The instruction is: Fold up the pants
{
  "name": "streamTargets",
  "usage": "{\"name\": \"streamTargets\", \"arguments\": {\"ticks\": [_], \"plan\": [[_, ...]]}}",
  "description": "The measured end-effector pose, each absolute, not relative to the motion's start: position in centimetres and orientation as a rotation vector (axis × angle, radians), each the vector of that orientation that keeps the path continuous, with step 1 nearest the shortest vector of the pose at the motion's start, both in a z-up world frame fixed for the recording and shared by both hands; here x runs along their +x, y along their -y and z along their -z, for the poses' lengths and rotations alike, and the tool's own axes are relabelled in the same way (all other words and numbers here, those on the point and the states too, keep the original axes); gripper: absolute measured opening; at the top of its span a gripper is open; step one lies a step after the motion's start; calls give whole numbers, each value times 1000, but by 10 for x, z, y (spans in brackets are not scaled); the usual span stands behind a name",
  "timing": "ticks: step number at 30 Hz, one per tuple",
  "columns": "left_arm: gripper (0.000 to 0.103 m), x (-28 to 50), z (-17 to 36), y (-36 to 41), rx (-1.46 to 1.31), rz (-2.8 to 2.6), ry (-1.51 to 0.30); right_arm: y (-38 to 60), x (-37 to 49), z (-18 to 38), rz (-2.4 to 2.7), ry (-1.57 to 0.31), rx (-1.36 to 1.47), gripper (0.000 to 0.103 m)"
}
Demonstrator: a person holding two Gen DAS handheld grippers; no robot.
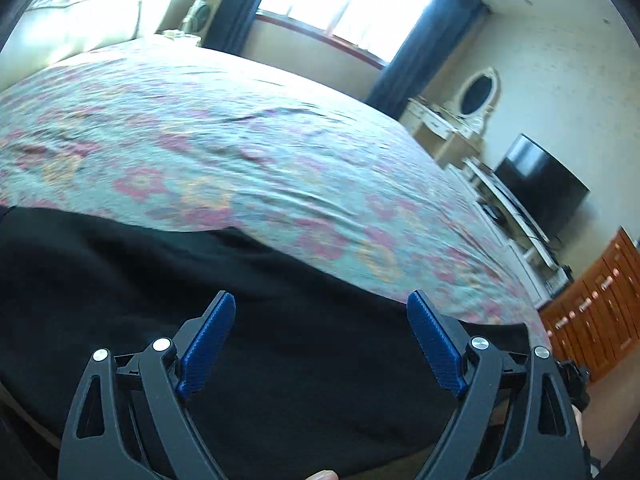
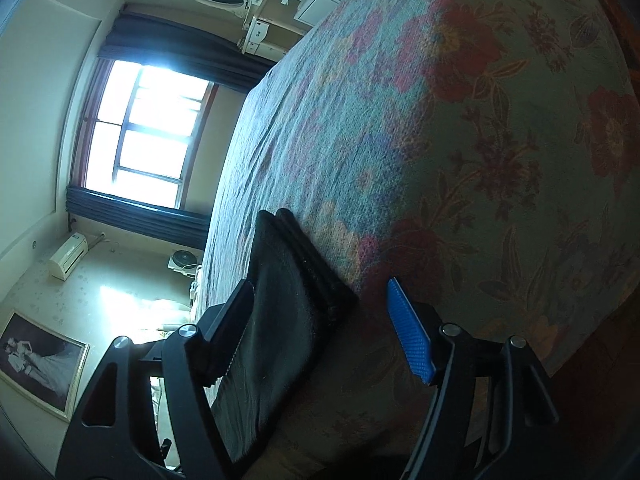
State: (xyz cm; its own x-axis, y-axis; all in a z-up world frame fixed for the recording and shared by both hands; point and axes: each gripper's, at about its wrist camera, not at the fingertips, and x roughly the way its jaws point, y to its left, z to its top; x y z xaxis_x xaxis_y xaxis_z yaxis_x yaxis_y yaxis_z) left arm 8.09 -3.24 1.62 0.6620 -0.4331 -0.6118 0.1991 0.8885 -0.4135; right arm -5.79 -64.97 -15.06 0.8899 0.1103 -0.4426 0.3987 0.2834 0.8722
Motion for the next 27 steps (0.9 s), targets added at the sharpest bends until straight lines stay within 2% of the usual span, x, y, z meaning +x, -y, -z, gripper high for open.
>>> {"name": "streamTargets", "arguments": {"ticks": [7,10,13,22,23,24,25,26,27], "plan": [[86,93,35,-67,-433,213,-870,637,-50,141,189,-478,1225,70],[87,85,44,-78,-496,290,-875,629,-43,131,136,-490,1193,70],[87,85,40,-74,-396,346,-897,623,-31,131,133,-525,1178,70],[87,81,45,-94,-486,412,-873,643,-13,158,114,-390,1328,70],[87,81,46,-94,-484,419,-874,644,-12,156,114,-400,1320,63],[87,80,46,-93,-471,425,-877,643,-11,156,119,-421,1305,48],[87,80,47,-92,-453,433,-879,644,-9,155,120,-451,1291,37],[89,79,47,-90,-428,445,-881,645,-8,156,124,-472,1286,16],[90,79,47,-88,-404,454,-884,643,-5,153,133,-477,1286,12]]}}
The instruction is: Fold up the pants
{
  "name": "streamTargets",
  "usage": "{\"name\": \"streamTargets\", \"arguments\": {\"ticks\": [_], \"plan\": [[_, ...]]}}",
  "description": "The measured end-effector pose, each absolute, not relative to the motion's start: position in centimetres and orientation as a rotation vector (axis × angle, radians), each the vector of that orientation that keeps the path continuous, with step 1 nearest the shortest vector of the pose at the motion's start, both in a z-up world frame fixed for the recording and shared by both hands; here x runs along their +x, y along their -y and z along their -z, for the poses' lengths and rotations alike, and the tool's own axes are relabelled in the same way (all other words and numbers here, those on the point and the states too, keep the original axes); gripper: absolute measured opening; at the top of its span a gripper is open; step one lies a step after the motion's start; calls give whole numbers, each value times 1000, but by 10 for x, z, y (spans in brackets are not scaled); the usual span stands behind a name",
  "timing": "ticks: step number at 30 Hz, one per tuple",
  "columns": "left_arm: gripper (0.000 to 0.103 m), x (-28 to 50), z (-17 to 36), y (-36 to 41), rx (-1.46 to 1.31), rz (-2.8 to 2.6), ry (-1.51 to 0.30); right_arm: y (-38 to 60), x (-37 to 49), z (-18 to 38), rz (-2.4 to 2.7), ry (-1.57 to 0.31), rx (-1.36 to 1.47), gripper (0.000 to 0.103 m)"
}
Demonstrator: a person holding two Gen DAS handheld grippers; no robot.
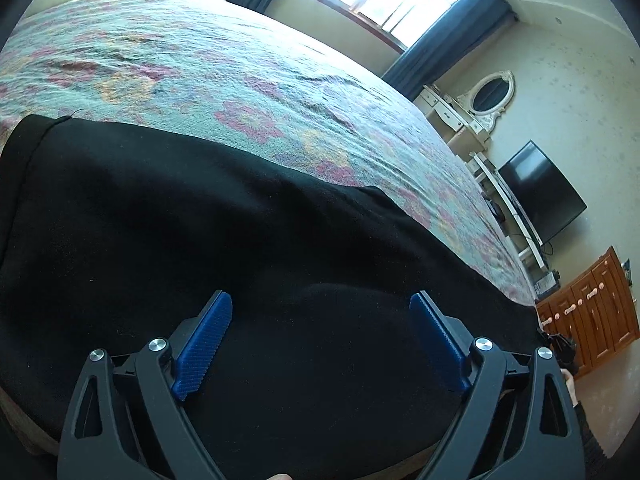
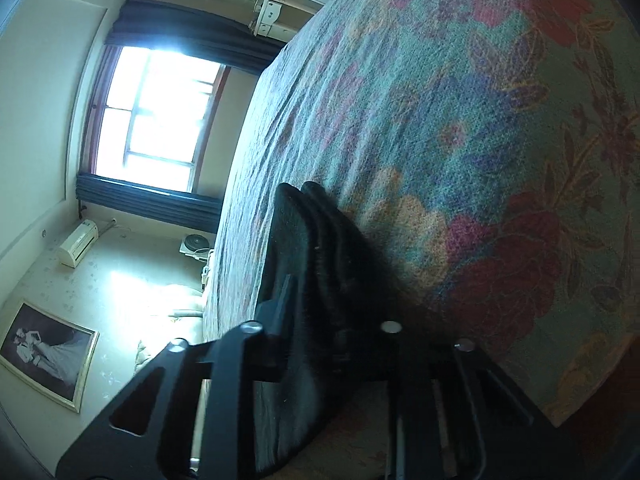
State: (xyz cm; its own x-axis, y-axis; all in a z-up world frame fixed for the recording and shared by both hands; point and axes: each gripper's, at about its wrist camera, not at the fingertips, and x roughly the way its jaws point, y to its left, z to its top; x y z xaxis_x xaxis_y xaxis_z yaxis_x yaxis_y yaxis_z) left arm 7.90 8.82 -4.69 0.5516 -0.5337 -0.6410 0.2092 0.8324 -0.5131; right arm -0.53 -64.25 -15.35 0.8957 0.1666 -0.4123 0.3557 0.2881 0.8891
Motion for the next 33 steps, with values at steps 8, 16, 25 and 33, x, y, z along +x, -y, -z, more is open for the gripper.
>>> {"name": "streamTargets", "arguments": {"ticks": [8,16,25,33], "plan": [[90,86,50,-104,-524,459,-886,632,1,119,177,-457,1119,12],[91,90,50,-114,-586,481,-913,631,9,117,197,-473,1149,12],[95,94,49,-114,-603,502,-900,593,26,49,80,-436,1059,12],[95,97,48,-106,-585,501,-902,506,67,-35,-116,-432,892,12]]}}
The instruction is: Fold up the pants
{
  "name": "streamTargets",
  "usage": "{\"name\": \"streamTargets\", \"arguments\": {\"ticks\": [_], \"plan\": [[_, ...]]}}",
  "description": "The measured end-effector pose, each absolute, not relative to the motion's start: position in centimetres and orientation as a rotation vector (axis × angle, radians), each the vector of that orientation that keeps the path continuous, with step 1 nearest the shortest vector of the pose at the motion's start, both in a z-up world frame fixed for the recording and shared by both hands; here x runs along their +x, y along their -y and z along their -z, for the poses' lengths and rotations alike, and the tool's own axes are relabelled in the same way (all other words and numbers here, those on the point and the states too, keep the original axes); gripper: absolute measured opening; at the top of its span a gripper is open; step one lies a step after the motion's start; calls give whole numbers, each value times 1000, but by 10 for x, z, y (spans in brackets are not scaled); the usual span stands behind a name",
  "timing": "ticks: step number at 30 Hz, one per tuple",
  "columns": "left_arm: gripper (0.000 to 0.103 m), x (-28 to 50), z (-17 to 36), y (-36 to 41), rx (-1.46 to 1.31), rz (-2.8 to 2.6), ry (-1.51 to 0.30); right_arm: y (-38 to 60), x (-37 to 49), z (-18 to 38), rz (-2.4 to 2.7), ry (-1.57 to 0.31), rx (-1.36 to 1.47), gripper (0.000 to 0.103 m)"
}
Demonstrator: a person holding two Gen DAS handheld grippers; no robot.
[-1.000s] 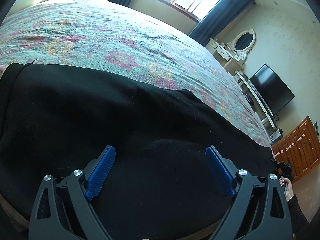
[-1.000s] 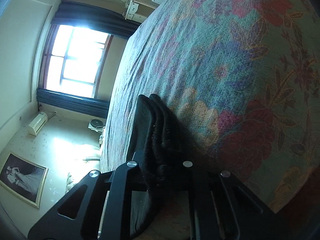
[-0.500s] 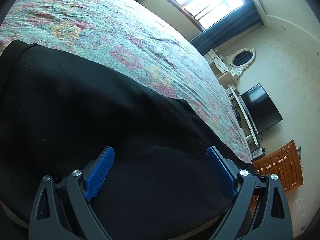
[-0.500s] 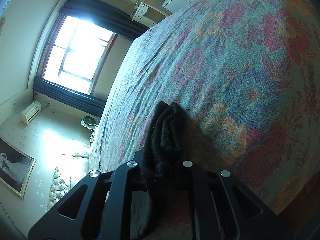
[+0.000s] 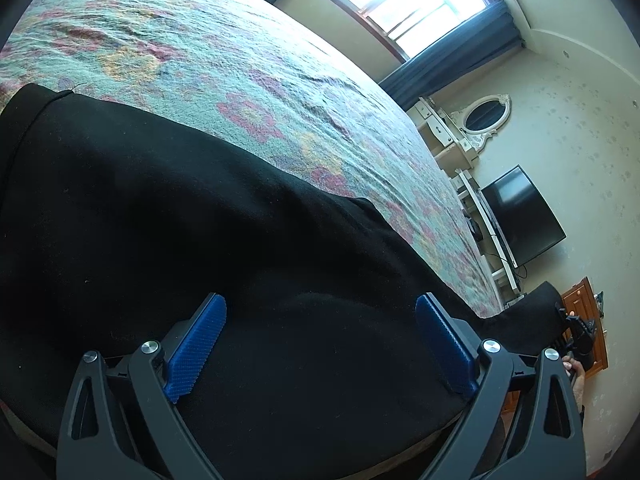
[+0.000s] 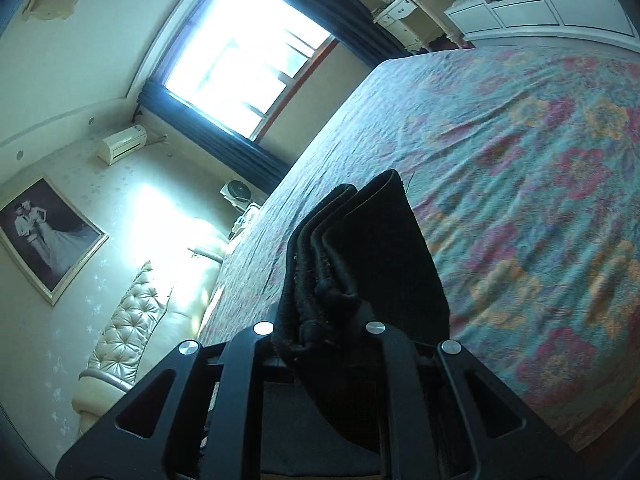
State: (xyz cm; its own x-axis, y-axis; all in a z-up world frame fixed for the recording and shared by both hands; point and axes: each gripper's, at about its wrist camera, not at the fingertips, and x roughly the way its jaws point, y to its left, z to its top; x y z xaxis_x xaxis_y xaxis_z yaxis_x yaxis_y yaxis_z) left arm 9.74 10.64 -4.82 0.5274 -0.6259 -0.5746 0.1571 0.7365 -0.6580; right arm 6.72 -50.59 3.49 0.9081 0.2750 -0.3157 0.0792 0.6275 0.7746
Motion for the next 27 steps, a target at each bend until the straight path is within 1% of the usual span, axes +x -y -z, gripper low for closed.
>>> {"name": "streamTargets", "arguments": {"ticks": [5,9,13,16,22,27], "plan": [[95,95,49,-103,-571,497,-905,437,94,-66,-235,-449,798,12],[95,96,49,-100,-562,491,-917,376,116,-69,-307,-506,703,12],[95,98,49,-102,-573,501,-928,318,136,-52,-346,-588,626,12],[95,99,49,-103,-580,508,-932,283,146,-29,-354,-646,580,12],[95,100,50,-107,-577,511,-930,235,154,21,-343,-752,515,12],[94,100,50,-108,-569,512,-923,212,152,43,-337,-799,438,12]]}}
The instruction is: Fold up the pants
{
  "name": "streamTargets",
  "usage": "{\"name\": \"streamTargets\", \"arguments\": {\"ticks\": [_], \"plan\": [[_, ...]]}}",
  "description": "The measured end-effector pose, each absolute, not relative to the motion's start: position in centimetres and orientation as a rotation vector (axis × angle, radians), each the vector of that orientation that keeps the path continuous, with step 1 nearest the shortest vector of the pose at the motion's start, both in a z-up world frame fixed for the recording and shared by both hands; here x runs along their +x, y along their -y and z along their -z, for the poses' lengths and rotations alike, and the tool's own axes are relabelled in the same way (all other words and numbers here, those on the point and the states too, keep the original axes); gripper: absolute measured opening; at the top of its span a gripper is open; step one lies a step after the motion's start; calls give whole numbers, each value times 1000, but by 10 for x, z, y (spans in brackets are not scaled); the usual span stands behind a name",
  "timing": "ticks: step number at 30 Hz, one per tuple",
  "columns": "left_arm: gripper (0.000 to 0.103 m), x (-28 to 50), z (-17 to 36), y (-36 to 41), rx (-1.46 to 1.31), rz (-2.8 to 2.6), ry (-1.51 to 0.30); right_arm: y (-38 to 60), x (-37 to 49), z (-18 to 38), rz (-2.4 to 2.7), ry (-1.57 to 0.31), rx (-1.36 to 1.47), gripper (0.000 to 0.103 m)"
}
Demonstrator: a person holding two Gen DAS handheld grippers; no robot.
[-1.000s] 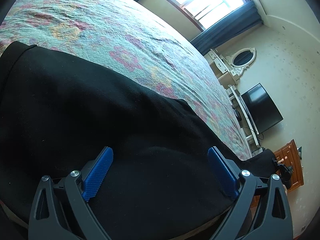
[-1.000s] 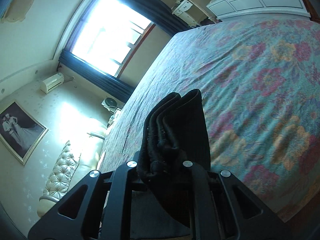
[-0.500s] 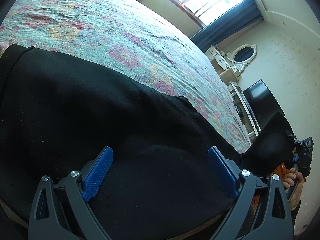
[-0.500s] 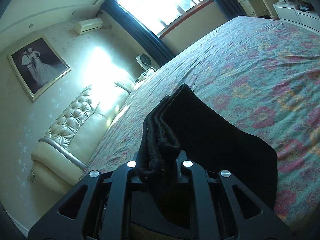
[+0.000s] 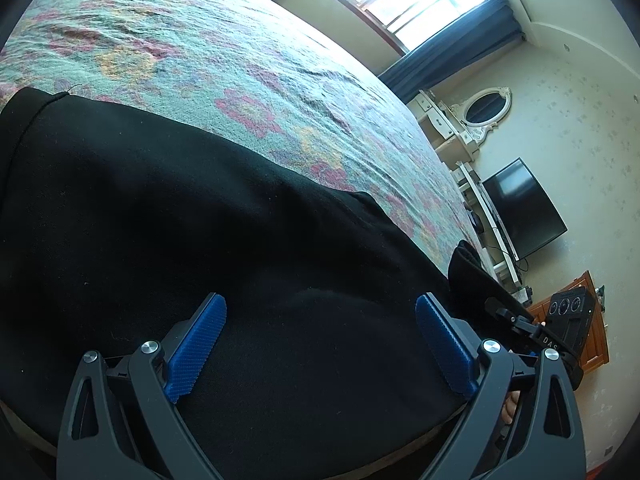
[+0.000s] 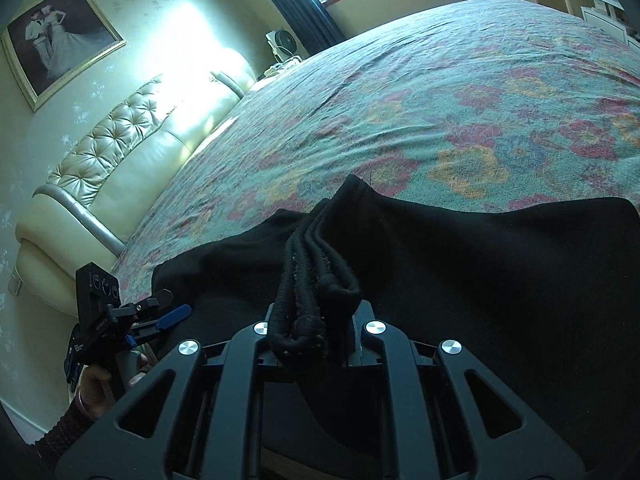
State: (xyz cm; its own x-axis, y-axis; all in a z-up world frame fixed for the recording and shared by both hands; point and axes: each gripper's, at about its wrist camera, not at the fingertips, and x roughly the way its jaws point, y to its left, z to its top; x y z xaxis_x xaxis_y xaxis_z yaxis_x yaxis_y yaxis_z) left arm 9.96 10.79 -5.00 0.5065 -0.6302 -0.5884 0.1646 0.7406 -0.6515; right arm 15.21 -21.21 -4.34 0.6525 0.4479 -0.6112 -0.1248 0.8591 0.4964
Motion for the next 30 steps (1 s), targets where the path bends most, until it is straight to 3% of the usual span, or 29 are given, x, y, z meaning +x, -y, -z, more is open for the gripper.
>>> {"name": "streamTargets", "arguments": {"ticks": [9,16,22,24,28,30], "plan": [[95,95,49,-104,-556,509,-916,183,145,57,-336,-831,289,14],[95,92,48,-99,-547,506,-915,166,141,67,-343,-861,231,21],[95,90,49,-99,-551,507,-913,162,137,71,-368,-874,262,36],[95,90,49,-99,-552,508,-913,161,135,70,-387,-873,290,47],[95,90,49,-100,-553,511,-912,153,132,70,-456,-893,335,52],[94,90,49,-100,-553,511,-912,147,129,71,-472,-898,331,62]]}}
